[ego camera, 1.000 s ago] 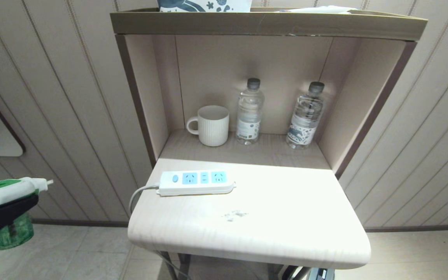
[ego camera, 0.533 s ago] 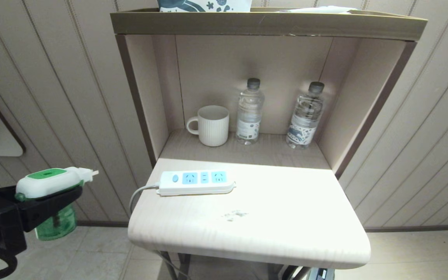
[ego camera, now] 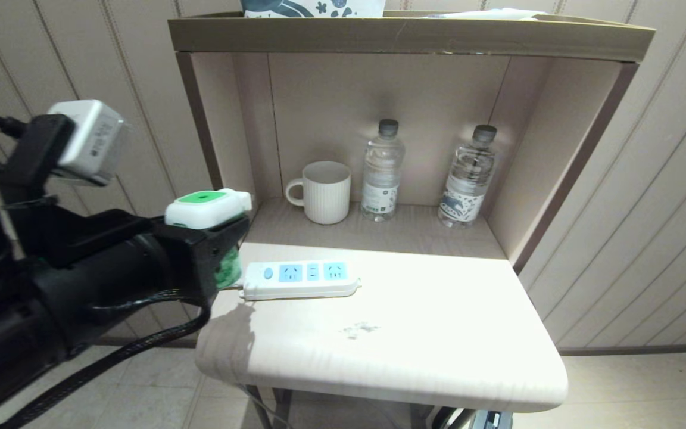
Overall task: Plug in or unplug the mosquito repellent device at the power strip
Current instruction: Place the mosquito repellent liquid on the table
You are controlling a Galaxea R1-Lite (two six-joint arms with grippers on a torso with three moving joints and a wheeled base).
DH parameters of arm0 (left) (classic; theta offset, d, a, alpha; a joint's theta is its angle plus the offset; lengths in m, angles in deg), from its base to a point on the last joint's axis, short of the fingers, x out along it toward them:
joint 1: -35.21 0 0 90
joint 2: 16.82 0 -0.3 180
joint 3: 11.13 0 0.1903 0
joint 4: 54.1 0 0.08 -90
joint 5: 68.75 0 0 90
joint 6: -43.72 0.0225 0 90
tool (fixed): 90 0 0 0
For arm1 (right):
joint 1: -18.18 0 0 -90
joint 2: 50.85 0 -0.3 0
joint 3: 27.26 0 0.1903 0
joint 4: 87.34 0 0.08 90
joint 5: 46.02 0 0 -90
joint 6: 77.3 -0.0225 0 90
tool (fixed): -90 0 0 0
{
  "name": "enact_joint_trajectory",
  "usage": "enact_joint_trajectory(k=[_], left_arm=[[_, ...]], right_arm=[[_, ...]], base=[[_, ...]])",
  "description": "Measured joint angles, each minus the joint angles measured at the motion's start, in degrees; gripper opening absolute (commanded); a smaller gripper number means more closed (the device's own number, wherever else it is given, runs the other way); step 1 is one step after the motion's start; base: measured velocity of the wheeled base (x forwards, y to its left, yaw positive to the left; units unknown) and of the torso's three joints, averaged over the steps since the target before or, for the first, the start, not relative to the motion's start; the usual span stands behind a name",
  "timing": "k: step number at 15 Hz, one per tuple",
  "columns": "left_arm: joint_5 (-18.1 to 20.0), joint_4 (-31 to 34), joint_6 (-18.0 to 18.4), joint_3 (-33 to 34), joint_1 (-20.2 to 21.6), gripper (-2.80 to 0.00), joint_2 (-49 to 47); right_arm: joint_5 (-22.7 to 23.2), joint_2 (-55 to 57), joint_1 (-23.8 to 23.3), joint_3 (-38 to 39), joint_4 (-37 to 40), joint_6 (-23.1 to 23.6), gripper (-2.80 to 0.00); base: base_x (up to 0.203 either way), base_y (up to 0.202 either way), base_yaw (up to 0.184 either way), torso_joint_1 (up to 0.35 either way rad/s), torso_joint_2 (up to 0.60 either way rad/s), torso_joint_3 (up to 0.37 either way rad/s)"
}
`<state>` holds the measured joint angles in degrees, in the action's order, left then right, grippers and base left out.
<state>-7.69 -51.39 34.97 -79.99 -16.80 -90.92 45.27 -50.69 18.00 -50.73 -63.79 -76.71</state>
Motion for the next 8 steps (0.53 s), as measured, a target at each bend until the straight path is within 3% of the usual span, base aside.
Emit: enact_joint_trajectory(k=[8], left_arm=[[-1.35, -13.57, -0.83, -11.87, -5.38, -2.8, -24.37]], right_arm=[[0.02, 0.0, 0.0, 0.0, 0.0, 0.0, -2.8]], base=[[0.0, 0.0, 0.0, 0.0, 0.0, 0.0]])
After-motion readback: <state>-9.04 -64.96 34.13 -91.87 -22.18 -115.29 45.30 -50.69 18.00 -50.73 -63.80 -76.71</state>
